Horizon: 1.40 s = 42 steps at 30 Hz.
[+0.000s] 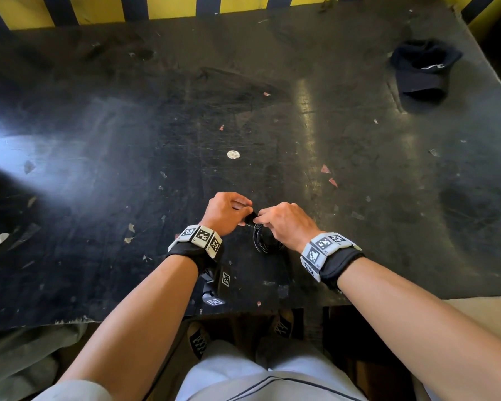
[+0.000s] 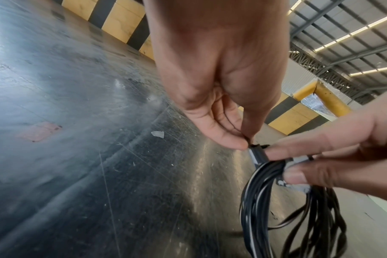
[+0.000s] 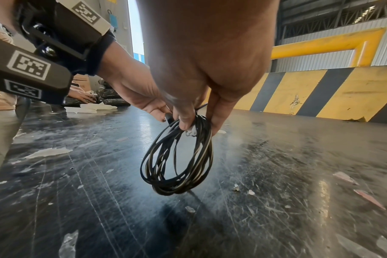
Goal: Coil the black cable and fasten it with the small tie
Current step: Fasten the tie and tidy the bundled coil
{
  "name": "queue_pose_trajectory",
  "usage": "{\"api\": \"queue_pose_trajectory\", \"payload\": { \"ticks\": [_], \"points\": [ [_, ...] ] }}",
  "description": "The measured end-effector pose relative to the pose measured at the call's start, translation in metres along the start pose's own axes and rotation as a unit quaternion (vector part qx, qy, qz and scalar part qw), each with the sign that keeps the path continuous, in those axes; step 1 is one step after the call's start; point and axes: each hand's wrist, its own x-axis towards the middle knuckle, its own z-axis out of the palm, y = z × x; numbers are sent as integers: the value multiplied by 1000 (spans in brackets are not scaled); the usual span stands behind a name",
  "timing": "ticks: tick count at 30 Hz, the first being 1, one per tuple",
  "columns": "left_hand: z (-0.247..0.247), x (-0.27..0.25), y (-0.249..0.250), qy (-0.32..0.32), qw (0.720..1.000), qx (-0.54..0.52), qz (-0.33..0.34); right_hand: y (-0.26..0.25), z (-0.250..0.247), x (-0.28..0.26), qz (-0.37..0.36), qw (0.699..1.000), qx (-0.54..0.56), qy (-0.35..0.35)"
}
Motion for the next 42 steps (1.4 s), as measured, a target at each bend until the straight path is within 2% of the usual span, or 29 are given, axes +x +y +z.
{"api": "queue_pose_trajectory", "payload": {
  "ticks": [4,7,9,12,16,20,25,28,31,34,36,38,42],
  "points": [
    [8,0,0,24,999,24,-7,1,-2,0,5,1000,3,-6],
    [7,3,1,65,997,30,-32,-1,-1,-4,-10,1000,0,-16],
    [2,6,-1,88,995,4,-42,-1,0,-8,-28,1000,6,1],
    [-5,7,-7,96,994,-30,-51,5,3,-11,-5,998,30,48],
    [-8,3,-16,11,988,-106,-110,18,5,-12,28,996,47,76],
    [-8,-7,-11,-97,979,-103,-148,29,3,-15,42,991,86,96],
    [-4,-13,7,-165,954,-154,-199,35,0,-19,66,980,153,113],
    [-2,-13,14,-186,950,-151,-203,36,-3,-22,77,975,175,114],
    [1,-8,15,-148,964,-135,-176,39,-5,-24,89,972,197,93],
    [2,-2,10,-29,990,-65,-121,43,-6,-27,126,959,246,61],
    [2,-2,7,36,996,3,-81,45,-6,-29,153,940,299,61],
    [2,-4,4,48,996,44,-54,46,-7,-29,169,916,355,76],
    [7,-11,1,33,994,100,-17,44,-13,-25,170,868,455,105]
  ]
}}
